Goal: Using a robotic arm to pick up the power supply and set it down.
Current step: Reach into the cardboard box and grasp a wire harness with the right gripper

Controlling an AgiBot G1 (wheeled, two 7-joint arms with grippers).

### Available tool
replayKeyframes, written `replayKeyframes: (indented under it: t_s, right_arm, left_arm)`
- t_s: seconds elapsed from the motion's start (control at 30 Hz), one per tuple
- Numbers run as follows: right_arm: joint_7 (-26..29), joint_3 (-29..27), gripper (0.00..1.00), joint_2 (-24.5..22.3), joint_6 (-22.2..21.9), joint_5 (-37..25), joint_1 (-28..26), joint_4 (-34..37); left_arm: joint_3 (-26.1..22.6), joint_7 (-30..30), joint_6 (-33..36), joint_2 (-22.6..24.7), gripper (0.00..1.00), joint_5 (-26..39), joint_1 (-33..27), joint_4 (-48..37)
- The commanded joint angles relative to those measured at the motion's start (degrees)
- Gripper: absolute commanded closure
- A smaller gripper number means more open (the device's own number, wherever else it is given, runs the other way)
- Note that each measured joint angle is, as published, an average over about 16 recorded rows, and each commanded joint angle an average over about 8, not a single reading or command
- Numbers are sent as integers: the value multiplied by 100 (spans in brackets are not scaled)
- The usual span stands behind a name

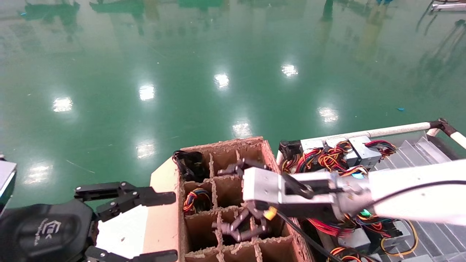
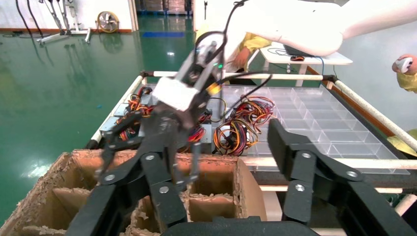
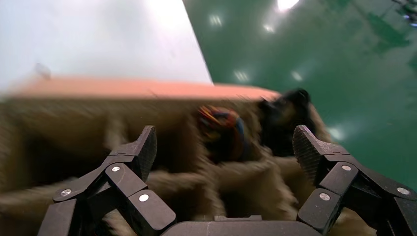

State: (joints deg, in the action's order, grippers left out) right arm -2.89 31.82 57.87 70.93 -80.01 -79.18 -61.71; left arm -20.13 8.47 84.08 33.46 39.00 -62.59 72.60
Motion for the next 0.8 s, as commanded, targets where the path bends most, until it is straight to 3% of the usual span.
replayKeyframes:
  t_s: [0.03,0.1,0.13,0.33,0.4,0.8]
  right_arm:
    - [-154,95,0,148,-175,-291,-103,117]
    - [-282,173,3,312,-328,-490,-163,256]
    - [-343,210,11,392,-386,-569,-189,321]
    - [-690,388,83,819,-687,-925,-287,581]
    - [-796,440,97,931,-799,-1040,-295,604]
    - [-865,696,100,1170,-1266,-1668,-169,328]
  left_arm:
    - [0,0,0,0,0,0,0,0]
    - [0,0,0,0,0,0,0,0]
    - [0,0,0,0,0,0,0,0]
    - [-1,0,0,0,0,-1,0,0]
    - [-1,0,0,0,0,-1,0,0]
    - [-2,-1,-1,-1,0,-1,-1,0]
